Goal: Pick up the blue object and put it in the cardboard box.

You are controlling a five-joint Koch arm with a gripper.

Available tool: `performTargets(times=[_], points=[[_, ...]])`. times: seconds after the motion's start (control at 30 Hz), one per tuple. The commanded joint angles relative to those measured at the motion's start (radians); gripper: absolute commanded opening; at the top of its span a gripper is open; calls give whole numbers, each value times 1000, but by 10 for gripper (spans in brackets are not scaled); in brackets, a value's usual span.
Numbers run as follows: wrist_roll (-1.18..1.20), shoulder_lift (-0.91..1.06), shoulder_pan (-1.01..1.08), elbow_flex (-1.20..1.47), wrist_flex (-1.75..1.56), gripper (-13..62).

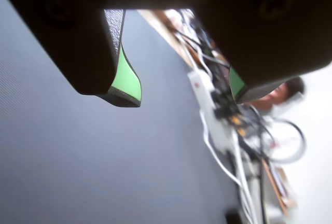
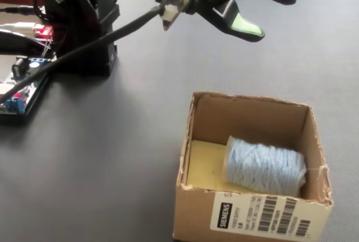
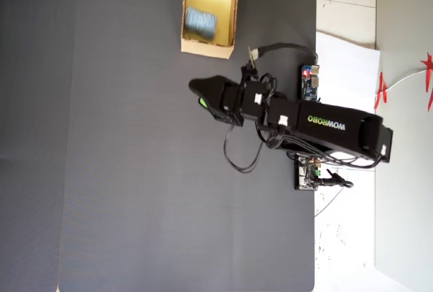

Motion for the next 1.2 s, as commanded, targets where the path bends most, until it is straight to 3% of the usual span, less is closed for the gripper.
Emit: performTargets(times=[0.0, 0.37, 0.87, 1.17], points=[[15, 48, -52, -12, -107, 340], [75, 210, -183, 285, -164, 340], [121, 210, -155, 563, -270, 349], [115, 210, -109, 575, -78, 354]])
